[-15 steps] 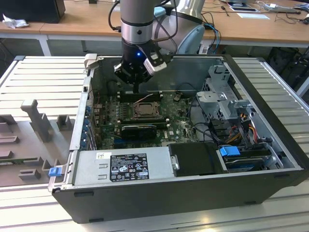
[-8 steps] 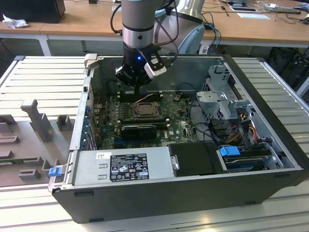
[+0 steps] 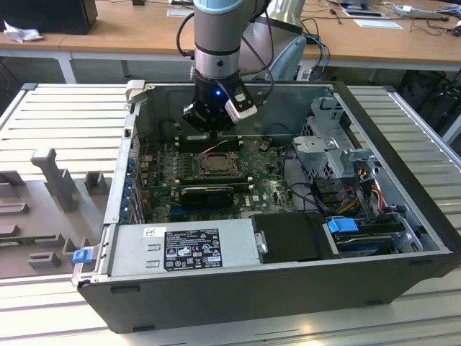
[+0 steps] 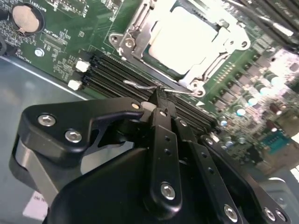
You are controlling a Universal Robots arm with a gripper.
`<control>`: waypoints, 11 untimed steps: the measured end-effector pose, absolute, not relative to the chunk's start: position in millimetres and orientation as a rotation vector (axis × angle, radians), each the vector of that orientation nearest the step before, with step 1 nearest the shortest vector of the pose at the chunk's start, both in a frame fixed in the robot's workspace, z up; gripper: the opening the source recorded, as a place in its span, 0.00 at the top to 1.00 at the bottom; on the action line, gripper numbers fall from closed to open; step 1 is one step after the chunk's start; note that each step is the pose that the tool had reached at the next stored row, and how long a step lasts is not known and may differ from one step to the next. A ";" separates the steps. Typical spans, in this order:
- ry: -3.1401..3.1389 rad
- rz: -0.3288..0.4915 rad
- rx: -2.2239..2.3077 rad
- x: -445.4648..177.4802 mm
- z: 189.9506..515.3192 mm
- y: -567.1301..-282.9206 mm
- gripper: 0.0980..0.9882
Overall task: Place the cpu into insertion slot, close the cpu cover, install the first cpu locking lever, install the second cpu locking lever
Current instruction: 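Install the first cpu locking lever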
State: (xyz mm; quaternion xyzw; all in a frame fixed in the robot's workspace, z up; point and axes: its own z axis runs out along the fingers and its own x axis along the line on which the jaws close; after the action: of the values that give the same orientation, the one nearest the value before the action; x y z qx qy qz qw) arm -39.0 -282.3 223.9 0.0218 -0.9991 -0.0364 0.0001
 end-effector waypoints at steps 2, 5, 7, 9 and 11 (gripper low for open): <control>-3.138 -0.115 0.069 -36.1 220.9 -278.3 0.99; -3.139 -0.115 0.069 -32.8 217.4 -276.9 0.99; -3.138 -0.114 0.069 -32.6 217.3 -277.0 0.99; -3.139 -0.115 0.069 -32.6 219.4 -277.0 0.99; -3.139 -0.116 0.069 -33.3 224.4 -277.0 0.99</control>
State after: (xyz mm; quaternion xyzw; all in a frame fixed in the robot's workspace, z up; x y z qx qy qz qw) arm -33.3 -277.0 224.4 0.0219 -0.9991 -0.0369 -0.0001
